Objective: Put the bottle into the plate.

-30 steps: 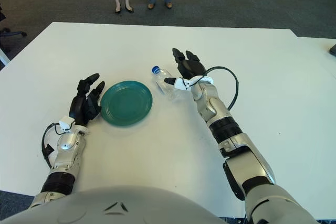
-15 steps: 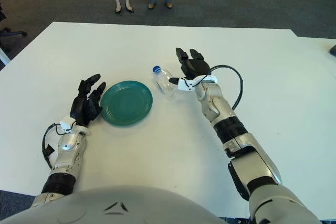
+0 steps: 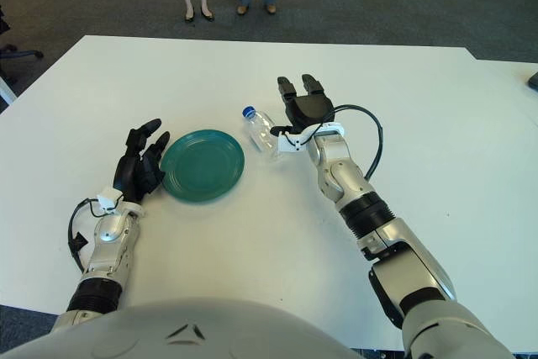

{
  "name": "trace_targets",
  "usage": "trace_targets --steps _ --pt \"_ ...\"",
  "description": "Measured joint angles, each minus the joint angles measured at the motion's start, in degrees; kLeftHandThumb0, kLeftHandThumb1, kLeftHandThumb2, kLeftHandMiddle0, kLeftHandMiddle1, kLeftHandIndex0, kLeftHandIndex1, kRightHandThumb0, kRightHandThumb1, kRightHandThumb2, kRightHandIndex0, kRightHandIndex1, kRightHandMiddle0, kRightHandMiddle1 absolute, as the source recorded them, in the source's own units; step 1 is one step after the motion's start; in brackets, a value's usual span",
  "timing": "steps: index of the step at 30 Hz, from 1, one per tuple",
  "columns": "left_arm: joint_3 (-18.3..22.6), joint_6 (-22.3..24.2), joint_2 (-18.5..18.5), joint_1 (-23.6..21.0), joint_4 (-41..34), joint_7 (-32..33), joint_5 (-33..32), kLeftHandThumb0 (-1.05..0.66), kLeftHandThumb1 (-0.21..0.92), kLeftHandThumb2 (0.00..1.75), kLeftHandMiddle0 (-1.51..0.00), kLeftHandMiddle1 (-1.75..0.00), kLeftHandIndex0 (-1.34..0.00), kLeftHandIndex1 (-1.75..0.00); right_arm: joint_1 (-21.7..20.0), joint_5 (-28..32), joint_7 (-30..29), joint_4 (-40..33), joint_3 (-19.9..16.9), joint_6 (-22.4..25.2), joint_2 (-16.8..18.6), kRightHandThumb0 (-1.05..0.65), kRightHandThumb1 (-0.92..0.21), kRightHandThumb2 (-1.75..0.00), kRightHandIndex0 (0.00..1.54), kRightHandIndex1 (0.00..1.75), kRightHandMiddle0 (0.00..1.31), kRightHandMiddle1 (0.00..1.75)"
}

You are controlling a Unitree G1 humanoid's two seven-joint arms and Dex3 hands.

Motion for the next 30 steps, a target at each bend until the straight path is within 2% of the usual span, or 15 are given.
trace_targets --steps 7,16,30 --pt "-0.43 0.60 -0.39 0.31 -0.53 0.29 0.08 -0.88 0.92 0.95 -0.44 0.00 -0.02 -0.86 0.00 -1.41 1.21 -0.44 0.28 -0.17 -0.12 -1.05 -0.92 -0.66 0.00 0.00 0.00 0.00" --pt "-1.05 1.06 -1.07 0.60 -1.16 1.06 0.89 -0.88 0.92 0.93 -0.44 0.00 -0.02 -0.86 0.00 8.31 4.59 -1.97 -4.18 -5.13 -0.10 -1.05 -0.92 -0.64 0.00 0.00 0.00 0.00" --pt "-1.62 1.65 -2.17 0.41 -1.14 1.49 1.17 -0.90 0.92 0.93 -0.41 0.00 -0.02 -0.86 0.00 6.64 6.22 -3.69 -3.78 -3.65 -0.06 -1.05 -0.92 -0.68 0.00 0.00 0.00 0.00"
